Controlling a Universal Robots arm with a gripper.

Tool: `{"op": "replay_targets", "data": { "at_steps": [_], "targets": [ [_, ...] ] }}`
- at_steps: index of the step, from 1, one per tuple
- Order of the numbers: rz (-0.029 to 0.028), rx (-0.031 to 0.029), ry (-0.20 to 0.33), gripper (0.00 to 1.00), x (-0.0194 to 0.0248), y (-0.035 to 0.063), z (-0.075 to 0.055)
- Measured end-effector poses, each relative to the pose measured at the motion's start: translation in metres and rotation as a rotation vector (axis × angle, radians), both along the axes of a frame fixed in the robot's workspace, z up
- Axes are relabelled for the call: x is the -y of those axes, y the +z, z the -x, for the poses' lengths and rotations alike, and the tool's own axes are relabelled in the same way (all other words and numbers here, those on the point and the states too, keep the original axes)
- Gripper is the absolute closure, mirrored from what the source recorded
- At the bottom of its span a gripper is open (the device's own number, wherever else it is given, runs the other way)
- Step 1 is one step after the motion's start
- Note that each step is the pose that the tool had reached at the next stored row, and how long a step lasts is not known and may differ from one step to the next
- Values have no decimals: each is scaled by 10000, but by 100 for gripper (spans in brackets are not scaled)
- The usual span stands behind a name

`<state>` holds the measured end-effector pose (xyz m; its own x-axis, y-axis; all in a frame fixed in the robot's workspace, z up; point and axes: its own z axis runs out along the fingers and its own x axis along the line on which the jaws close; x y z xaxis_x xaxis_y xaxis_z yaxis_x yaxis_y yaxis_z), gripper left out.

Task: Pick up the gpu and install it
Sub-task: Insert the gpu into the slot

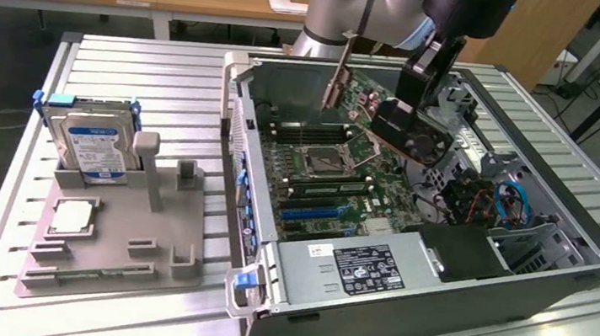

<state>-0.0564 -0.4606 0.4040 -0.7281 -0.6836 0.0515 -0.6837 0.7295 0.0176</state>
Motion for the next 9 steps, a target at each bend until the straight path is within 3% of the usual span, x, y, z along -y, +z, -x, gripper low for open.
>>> {"op": "replay_targets", "data": {
  "at_steps": [6, 9],
  "targets": [
    [-22, 0, 727, 74, 0, -4, -5],
    [-118, 28, 1020, 74, 0, -4, -8]
  ]
}}
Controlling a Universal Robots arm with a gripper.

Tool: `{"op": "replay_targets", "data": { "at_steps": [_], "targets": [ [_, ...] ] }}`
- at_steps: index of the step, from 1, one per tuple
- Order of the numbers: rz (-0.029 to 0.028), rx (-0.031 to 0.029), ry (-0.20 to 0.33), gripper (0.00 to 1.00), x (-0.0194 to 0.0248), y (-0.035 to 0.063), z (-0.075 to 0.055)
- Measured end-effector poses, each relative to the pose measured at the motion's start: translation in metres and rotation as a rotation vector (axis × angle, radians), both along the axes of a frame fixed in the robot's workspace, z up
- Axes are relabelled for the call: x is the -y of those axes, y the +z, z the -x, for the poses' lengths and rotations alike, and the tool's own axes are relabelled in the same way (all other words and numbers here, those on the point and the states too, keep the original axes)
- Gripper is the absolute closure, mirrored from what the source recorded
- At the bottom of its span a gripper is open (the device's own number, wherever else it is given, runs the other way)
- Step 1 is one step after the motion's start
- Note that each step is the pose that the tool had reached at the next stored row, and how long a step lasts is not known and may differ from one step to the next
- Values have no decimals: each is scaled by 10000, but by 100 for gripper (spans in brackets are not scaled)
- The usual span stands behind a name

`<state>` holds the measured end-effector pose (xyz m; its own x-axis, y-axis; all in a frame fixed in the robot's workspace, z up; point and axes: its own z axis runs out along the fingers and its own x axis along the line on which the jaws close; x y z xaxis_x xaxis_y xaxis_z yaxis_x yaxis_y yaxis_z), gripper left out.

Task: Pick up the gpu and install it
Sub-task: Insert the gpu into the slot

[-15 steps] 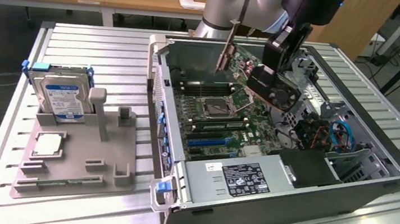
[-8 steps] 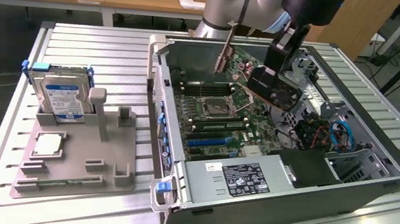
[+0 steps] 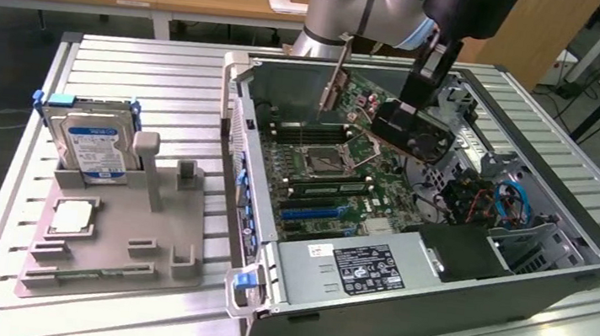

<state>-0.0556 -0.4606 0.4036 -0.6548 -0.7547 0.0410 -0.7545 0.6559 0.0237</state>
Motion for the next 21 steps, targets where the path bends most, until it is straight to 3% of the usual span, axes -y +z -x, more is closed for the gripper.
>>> {"op": "replay_targets", "data": {
  "at_steps": [3, 4, 10, 13, 14, 21],
  "targets": [
    [-187, 82, 223, 74, 0, 1, -2],
    [-226, 110, 323, 74, 0, 0, -3],
    [-334, 188, 1103, 74, 0, -1, -2],
    [-424, 272, 1429, 74, 0, -1, -2],
    [-480, 331, 1642, 74, 0, 0, -2],
    [-575, 418, 2750, 74, 0, -3, -2]
  ]
}}
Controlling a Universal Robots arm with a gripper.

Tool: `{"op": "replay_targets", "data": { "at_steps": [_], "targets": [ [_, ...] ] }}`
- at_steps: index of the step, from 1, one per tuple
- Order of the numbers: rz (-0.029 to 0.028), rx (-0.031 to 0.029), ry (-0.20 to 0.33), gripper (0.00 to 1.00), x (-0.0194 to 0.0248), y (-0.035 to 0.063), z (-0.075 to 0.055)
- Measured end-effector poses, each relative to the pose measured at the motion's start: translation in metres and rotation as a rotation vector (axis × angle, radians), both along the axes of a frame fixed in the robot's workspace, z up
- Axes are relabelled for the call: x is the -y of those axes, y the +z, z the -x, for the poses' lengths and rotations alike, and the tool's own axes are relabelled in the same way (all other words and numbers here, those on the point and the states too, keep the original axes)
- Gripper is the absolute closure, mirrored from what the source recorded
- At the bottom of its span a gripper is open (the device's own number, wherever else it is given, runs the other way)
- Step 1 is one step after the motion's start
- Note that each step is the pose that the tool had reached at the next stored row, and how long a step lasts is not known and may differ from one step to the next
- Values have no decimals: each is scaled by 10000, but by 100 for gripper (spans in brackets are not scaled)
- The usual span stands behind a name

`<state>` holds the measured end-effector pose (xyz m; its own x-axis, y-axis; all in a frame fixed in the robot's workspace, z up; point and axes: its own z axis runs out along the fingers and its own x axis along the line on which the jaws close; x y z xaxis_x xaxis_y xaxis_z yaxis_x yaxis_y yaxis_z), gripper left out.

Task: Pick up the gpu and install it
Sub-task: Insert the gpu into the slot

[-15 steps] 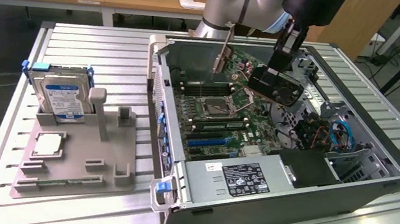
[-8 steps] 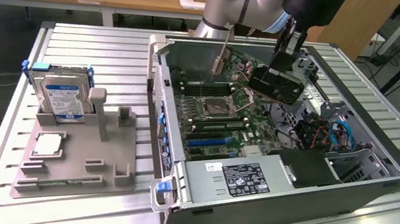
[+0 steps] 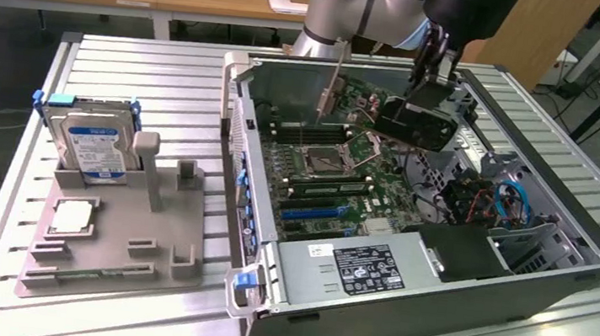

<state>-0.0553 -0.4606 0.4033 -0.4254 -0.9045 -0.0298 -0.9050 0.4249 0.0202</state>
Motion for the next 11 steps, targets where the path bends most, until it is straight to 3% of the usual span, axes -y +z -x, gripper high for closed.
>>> {"op": "replay_targets", "data": {
  "at_steps": [11],
  "targets": [
    [-66, 117, 1596, 74, 0, -7, 0]
  ]
}}
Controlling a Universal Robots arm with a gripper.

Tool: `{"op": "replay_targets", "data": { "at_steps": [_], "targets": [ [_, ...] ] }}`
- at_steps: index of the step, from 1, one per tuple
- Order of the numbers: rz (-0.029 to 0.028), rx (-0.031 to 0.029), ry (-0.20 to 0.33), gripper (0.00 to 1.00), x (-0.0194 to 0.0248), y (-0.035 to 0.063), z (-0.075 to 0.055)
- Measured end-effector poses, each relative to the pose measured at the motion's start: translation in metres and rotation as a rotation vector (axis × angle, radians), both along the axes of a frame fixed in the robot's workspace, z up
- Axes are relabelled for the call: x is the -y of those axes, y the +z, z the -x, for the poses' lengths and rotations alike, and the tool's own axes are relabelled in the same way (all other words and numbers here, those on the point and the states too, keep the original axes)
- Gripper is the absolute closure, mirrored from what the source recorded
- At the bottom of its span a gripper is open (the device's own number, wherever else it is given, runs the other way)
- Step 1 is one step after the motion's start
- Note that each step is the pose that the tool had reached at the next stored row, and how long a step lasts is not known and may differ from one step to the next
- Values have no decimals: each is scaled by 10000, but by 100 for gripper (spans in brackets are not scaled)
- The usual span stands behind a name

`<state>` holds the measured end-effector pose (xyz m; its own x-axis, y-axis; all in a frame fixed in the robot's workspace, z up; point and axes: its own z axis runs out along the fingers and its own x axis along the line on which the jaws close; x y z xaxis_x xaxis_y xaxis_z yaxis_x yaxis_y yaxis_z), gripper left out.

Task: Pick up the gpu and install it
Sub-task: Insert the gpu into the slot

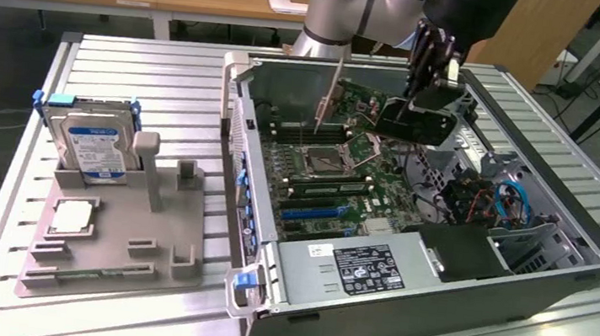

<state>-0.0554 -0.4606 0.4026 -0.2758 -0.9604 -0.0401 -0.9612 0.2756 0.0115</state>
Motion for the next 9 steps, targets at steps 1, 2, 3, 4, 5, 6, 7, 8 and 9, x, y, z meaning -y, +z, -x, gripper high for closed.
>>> {"op": "replay_targets", "data": {
  "at_steps": [1, 2, 3, 4, 5, 6, 7, 8, 9],
  "targets": [
    [-2, 4, 137, 74, 0, -1, 0],
    [-5, 8, 282, 74, 0, -3, 0],
    [-6, 12, 415, 74, 0, -4, 1],
    [-7, 15, 544, 74, 0, -5, 1],
    [-9, 17, 671, 74, 0, -6, 1],
    [-10, 19, 797, 74, 0, -8, 0],
    [-11, 21, 920, 74, 0, -9, 0],
    [-12, 21, 1045, 74, 0, -10, 0],
    [-12, 22, 1144, 74, 0, -11, -1]
  ]
}}
